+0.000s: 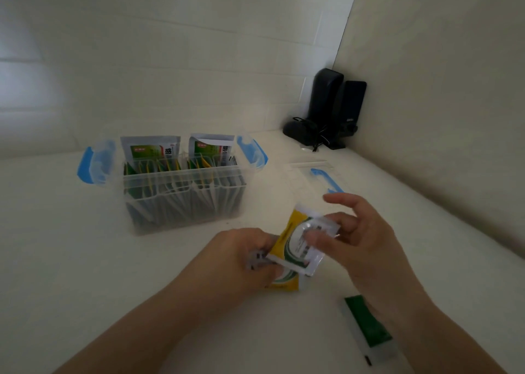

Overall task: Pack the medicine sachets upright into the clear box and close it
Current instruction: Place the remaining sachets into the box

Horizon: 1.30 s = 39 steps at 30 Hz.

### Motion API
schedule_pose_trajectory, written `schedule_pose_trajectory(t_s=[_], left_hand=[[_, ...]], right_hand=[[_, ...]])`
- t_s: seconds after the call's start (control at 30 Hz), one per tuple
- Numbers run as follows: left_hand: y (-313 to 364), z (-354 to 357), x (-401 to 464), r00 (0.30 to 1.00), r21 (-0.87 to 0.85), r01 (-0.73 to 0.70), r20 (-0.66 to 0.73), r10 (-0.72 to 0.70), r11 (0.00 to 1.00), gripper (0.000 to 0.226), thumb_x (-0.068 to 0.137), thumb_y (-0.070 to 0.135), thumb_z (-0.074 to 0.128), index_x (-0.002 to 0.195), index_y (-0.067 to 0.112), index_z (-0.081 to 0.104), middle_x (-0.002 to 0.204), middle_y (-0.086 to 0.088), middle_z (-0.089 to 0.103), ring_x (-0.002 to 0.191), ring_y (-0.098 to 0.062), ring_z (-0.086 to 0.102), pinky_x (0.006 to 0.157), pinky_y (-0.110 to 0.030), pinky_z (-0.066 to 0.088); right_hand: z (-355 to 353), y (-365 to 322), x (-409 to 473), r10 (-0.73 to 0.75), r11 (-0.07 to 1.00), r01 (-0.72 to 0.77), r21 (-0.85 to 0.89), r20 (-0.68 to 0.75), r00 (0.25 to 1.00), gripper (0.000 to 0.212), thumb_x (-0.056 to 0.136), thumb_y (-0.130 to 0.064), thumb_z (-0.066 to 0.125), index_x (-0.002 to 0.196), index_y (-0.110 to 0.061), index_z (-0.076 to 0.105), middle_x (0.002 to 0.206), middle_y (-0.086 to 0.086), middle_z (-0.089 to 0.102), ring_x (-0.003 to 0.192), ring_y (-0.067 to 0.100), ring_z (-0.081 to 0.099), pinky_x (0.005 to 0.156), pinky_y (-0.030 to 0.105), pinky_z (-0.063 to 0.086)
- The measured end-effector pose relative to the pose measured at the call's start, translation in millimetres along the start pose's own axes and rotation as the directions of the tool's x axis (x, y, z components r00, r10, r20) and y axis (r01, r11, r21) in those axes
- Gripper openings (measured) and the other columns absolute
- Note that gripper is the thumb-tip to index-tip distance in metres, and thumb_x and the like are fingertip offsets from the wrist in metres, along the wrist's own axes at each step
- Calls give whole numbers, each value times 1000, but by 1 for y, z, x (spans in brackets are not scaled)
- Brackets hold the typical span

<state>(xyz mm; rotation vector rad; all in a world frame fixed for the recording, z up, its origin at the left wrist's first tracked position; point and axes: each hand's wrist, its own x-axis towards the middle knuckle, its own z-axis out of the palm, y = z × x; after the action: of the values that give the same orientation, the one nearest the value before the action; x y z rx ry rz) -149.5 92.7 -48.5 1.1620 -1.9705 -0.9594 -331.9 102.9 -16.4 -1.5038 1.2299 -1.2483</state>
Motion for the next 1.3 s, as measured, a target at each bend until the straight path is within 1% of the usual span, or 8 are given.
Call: schedule_pose_trajectory(t_s=[0.1,0.23,0.33,0.53,0.83,0.97,1.1,1.3], left_hand=[[4,2,-1,1000,-100,6,24,-4,995,25,58,60,60,79,48,66,87,16,67,75,3,63,68,-14,50],[7,0,1,995,-92,-99,-20,97,991,32,63,66,50,87,51,64,85,14,68,74,2,61,69,-19,48],[4,2,1,993,13,-117,-18,117,993,42,65,62,49,94,35,64,86,7,68,80,-5,61,75,-30,50],[-1,-8,4,971,15,-46,-236,48,999,21,78,40,54,78,25,68,79,10,67,68,-4,63,62,-22,50],[5,6,-2,995,-88,51,-81,-58,995,13,75,28,71,88,29,72,86,16,72,77,-1,66,67,-14,49],[1,0,0,978,-71,69,-192,-81,995,7,76,24,70,78,30,68,84,29,65,75,2,64,62,-11,47],[2,-3,1,971,-79,32,-234,-50,996,13,76,19,70,78,31,66,86,28,64,70,7,62,55,-5,45],[2,-2,0,958,7,43,-285,-39,999,33,78,27,66,92,50,46,85,26,59,82,22,54,62,-6,48]], right_hand=[[-5,-5,0,-32,993,39,115,-60,998,23,72,-3,68,85,-21,62,72,1,73,66,12,69,55,16,53],[1,-7,-6,-161,877,246,-413,232,959,22,76,-14,69,76,-35,67,82,-26,67,72,-1,63,64,7,46],[12,-1,-12,-179,836,334,-435,359,916,35,75,-17,67,97,-44,59,92,-37,61,83,-10,59,73,1,40],[10,-1,-11,-103,884,225,-410,299,949,57,64,-18,79,105,-41,45,91,-11,62,78,7,61,69,17,52],[-4,-1,-5,-104,813,264,-518,318,942,35,77,-24,69,98,-44,50,77,-7,65,71,9,58,64,13,47],[-38,-15,-3,112,747,75,-661,236,965,40,57,-60,62,92,-45,49,81,-12,63,74,-2,58,66,17,47],[-65,-18,-7,556,521,-48,-852,296,776,55,54,-51,78,99,-51,46,95,-19,56,89,-4,51,81,19,45],[-54,-11,-7,512,529,52,-847,368,776,35,59,-36,81,85,-38,57,82,-15,56,74,-1,53,68,17,45]])
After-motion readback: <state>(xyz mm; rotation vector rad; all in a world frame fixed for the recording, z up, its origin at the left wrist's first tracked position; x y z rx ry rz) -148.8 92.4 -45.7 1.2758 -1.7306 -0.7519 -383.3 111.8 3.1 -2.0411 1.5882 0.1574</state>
